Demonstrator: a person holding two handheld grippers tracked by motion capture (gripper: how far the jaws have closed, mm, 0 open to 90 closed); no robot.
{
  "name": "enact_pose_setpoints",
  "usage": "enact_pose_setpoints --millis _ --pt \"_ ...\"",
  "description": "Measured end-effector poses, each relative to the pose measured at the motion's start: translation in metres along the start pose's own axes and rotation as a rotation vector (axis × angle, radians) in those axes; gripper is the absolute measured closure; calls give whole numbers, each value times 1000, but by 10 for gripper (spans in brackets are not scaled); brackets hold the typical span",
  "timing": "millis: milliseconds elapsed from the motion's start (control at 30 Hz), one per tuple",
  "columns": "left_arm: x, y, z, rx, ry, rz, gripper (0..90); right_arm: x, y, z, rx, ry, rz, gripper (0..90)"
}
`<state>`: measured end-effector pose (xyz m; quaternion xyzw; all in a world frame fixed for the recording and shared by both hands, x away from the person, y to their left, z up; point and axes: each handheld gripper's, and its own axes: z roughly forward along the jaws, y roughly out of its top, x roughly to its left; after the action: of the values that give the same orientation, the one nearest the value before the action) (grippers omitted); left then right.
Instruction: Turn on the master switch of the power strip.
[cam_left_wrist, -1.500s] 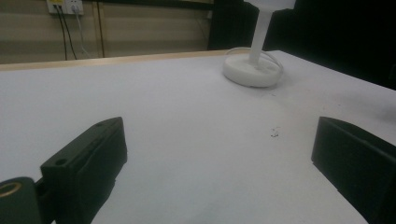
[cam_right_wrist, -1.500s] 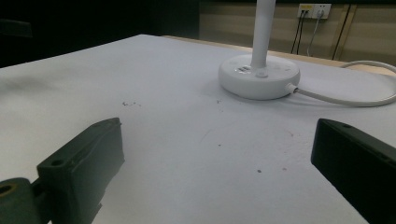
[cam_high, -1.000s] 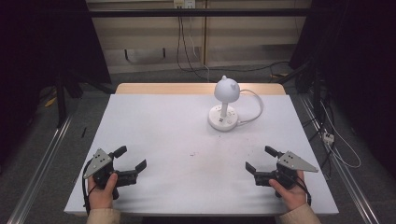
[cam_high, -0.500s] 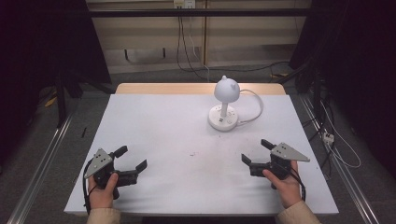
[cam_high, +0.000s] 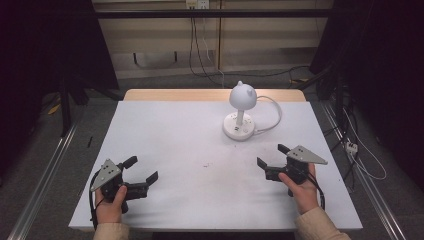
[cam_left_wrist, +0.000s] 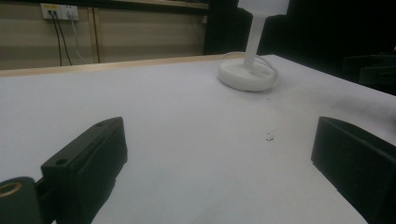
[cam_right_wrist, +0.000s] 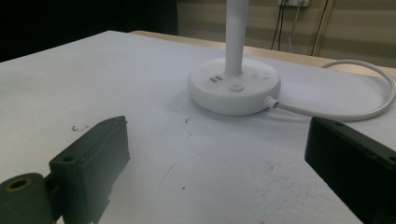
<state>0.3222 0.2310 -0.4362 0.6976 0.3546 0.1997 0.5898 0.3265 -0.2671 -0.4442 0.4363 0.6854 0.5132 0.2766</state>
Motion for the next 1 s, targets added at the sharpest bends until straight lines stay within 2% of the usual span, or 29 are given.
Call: enact_pose_setpoints --millis 500,1000 --pt "1 0 1 -7 -9 -3 33 -1 10 32 36 -12 1 74" --pt "2 0 0 -13 -11 -9 33 -1 21 51 42 -22 3 80"
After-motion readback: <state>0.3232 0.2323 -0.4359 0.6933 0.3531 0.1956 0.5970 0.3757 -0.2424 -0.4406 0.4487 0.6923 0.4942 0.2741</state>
